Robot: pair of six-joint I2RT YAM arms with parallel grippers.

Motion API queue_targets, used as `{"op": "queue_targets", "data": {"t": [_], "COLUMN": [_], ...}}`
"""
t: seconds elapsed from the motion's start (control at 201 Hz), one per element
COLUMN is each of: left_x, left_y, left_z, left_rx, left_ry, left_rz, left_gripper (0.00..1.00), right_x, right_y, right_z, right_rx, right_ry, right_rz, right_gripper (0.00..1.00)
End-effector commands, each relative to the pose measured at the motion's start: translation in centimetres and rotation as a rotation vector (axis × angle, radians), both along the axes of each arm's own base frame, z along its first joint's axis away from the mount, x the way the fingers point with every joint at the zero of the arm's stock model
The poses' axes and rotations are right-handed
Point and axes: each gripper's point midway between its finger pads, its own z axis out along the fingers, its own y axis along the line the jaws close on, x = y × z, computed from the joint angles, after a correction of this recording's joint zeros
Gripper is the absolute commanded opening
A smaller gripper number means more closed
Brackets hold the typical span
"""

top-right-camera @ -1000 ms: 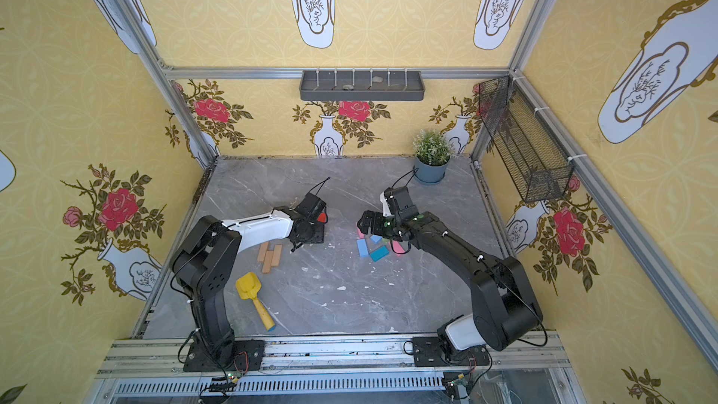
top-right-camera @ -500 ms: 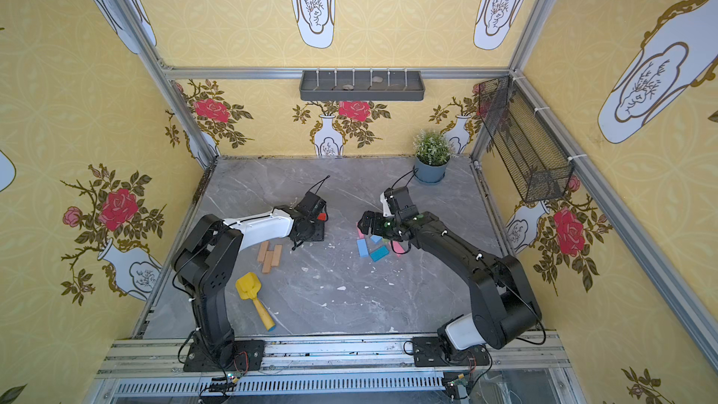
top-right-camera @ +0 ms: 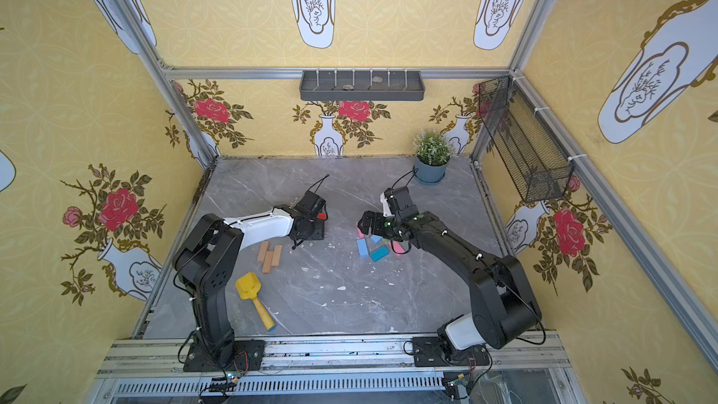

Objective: Assemble the number 8 with building blocks
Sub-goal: Assemble the building block at the center of the board, then pick up the building block from the center of the board.

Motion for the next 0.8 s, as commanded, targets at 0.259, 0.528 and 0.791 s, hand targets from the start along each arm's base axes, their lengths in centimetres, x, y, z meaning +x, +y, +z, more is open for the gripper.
{"op": "queue_targets", "data": {"t": [0.259, 0.528, 0.791], "left_x": [-1.6, -2.5, -5.3], "left_y": [0.6, 1.9, 6.2], "left_z": [-0.3, 4.7, 9.0], "left_rx": [0.003, -0.032, 0.014], "left_ry": [0.064, -0.035, -0.121], "left_rz": [0.011, 0.027, 0.070], "left_gripper": [0.74, 0.79, 0.87], "right_x": [0.5, 0.6, 0.5], "right_y": [0.4, 0.4, 0.6], "right_z": [0.7, 1.7, 2.0], "right_rx": [0.016, 0.023, 0.027], "right_ry": [-0.037, -0.067, -0.085], "right_rz": [0.012, 0.018, 0.041], "right_gripper": [0.98, 0.98, 0.98]}}
